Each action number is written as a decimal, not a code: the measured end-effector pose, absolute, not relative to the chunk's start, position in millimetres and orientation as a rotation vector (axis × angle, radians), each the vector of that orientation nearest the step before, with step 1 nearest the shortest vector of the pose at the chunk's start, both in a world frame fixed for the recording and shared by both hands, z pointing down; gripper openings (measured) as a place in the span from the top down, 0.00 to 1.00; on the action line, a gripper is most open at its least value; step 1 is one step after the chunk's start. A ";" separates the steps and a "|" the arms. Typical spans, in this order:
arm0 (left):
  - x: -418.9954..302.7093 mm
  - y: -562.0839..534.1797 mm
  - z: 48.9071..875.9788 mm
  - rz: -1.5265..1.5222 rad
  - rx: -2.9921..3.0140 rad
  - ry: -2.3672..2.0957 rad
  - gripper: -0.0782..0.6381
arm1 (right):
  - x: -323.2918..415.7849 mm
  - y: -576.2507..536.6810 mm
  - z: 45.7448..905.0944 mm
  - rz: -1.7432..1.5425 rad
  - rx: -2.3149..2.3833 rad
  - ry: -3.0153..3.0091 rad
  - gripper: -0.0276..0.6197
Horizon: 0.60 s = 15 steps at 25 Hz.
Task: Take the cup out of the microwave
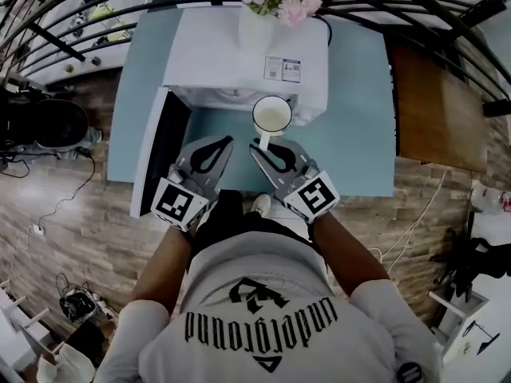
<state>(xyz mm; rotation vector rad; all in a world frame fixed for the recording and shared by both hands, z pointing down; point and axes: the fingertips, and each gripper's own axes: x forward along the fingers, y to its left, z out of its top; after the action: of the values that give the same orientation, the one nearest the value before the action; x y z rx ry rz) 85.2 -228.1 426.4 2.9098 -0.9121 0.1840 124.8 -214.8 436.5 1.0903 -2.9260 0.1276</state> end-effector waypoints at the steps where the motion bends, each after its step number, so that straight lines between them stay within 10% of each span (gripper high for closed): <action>1: 88.2 -226.5 418.7 0.179 2.926 -0.905 0.82 | 129.6 -213.3 428.1 0.118 1.104 -2.925 0.88; 15: 108.6 -195.3 354.6 0.054 3.051 -0.874 0.82 | 155.0 -178.9 353.8 -0.038 1.161 -2.940 0.88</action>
<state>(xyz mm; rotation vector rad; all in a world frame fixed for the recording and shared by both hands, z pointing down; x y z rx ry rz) 108.6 -195.3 354.6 3.0507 -0.8740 0.0541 155.0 -178.9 353.8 1.1609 -2.9403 -0.0381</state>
